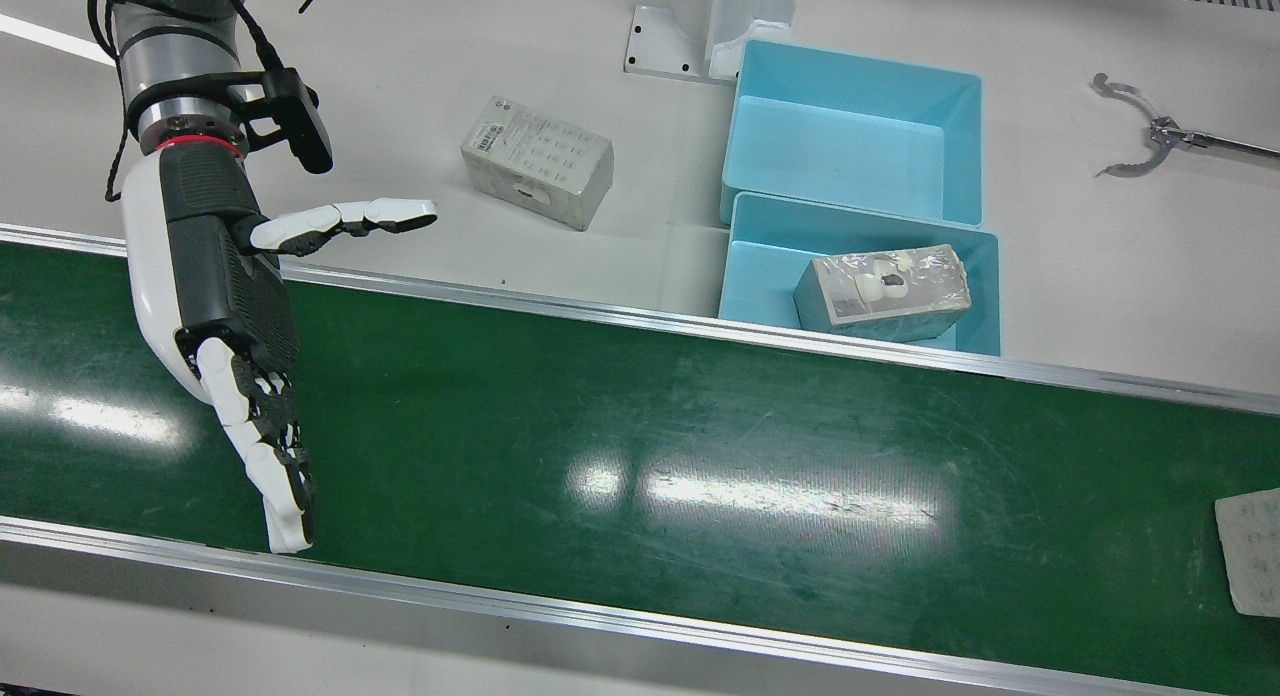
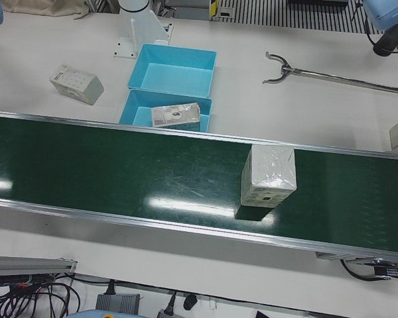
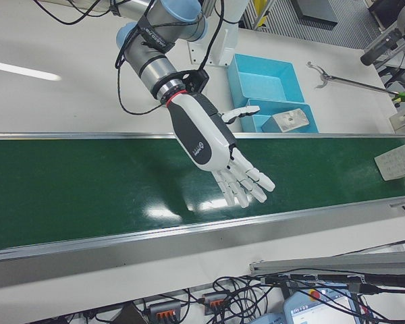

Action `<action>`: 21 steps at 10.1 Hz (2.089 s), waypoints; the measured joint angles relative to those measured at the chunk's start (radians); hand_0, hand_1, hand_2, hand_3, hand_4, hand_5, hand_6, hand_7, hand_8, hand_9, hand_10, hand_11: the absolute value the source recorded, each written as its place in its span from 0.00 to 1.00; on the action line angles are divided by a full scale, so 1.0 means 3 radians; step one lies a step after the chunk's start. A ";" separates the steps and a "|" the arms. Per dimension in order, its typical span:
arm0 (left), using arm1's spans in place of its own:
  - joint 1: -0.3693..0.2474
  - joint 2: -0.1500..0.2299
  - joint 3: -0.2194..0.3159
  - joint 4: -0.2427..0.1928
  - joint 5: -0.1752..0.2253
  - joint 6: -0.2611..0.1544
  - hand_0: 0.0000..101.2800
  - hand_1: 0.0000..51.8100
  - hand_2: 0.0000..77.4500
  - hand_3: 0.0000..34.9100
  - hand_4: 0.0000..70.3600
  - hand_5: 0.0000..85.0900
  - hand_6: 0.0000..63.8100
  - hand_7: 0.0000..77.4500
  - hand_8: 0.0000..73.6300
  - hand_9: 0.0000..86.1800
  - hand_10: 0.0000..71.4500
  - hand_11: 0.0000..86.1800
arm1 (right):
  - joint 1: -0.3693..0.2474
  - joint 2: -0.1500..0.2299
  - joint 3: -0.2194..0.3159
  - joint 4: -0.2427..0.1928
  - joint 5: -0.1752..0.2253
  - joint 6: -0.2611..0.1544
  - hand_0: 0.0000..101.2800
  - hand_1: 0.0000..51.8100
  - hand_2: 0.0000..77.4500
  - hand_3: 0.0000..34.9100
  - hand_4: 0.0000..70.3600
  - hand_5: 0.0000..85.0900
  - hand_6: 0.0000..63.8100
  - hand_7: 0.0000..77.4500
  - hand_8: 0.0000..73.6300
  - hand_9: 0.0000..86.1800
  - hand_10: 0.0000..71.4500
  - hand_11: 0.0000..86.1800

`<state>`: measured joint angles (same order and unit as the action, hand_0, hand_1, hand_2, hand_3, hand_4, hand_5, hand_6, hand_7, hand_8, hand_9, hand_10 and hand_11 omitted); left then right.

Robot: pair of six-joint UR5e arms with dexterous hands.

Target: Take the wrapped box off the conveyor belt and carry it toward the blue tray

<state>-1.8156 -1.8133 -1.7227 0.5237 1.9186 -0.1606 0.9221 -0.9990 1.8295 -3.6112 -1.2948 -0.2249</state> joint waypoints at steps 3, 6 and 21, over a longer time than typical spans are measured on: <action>0.0000 0.0000 0.0000 0.0000 0.0000 0.0000 0.00 0.00 0.01 0.00 0.00 0.01 0.00 0.00 0.00 0.00 0.00 0.00 | -0.0007 0.0008 -0.0067 0.0002 0.0005 0.0019 0.47 0.28 0.16 0.23 0.09 0.12 0.00 0.02 0.01 0.02 0.01 0.03; 0.0000 0.0000 0.0000 0.0000 0.0000 0.0000 0.00 0.00 0.01 0.00 0.00 0.01 0.00 0.00 0.00 0.00 0.00 0.00 | -0.0017 0.0011 -0.0083 0.0005 0.0007 0.0028 0.47 0.28 0.15 0.01 0.12 0.09 0.00 0.01 0.01 0.02 0.00 0.03; 0.0000 0.0000 0.0000 0.0000 0.0000 0.0000 0.00 0.00 0.01 0.00 0.00 0.01 0.00 0.00 0.00 0.00 0.00 0.00 | -0.0039 0.0013 -0.0075 0.0005 0.0008 0.0034 0.47 0.27 0.17 0.01 0.15 0.12 0.03 0.09 0.00 0.02 0.00 0.02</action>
<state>-1.8156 -1.8133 -1.7228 0.5237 1.9186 -0.1606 0.9103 -0.9950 1.8070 -3.6095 -1.2922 -0.2147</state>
